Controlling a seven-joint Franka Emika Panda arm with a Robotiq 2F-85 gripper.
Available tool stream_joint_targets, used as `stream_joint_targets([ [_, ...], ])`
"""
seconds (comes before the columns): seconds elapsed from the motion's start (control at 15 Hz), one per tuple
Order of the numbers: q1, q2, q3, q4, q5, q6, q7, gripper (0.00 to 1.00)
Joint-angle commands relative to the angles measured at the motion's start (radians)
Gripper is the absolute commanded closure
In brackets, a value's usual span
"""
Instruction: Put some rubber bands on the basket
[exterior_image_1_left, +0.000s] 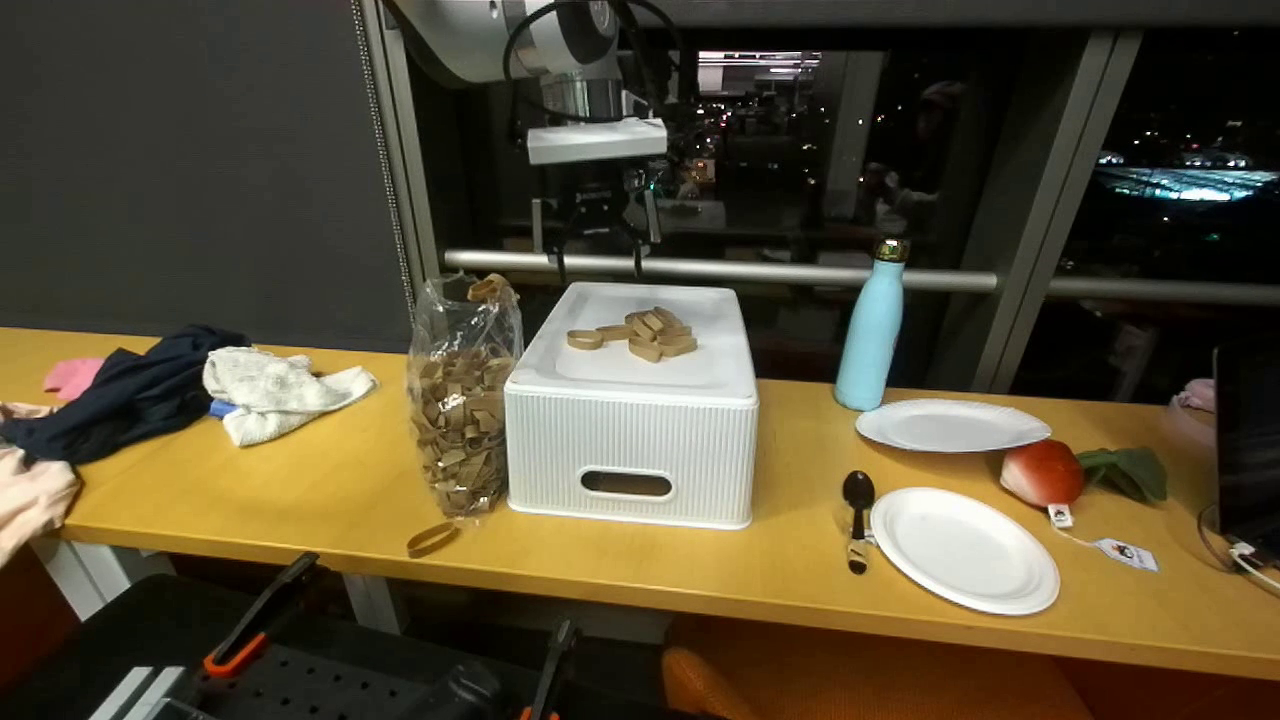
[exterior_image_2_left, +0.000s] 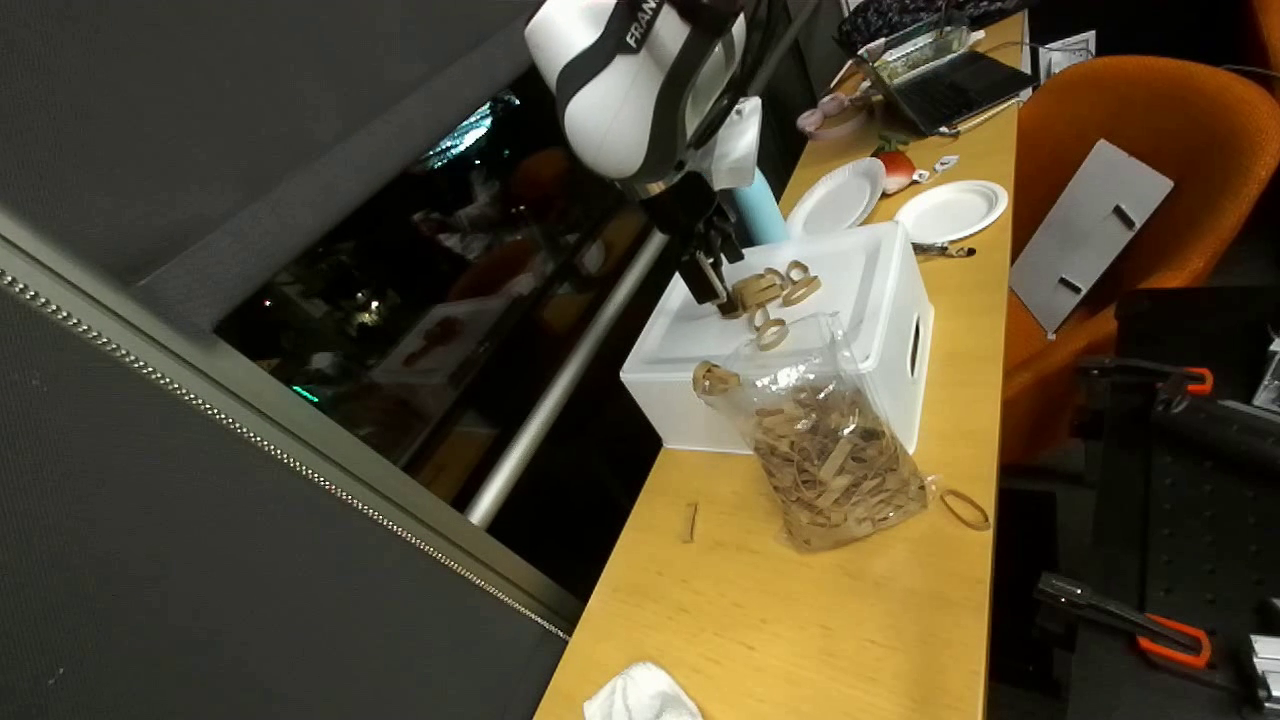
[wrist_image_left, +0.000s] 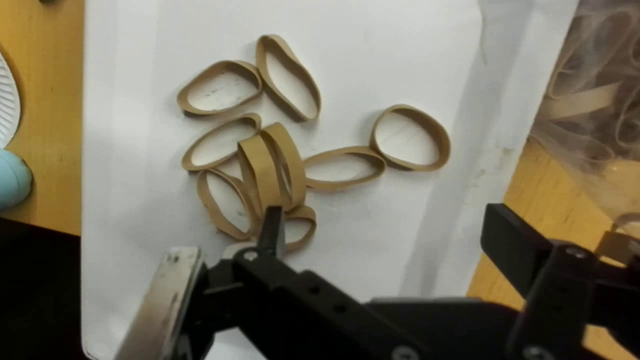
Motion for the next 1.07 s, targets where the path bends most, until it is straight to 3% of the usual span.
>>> stream_joint_targets([
  [0.0, 0.025, -0.039, 0.003, -0.018, 0.017, 0.011, 0.082, 0.0],
  [1.0, 0.117, 0.034, 0.008, 0.061, 0.014, 0.1, 0.247, 0.0],
])
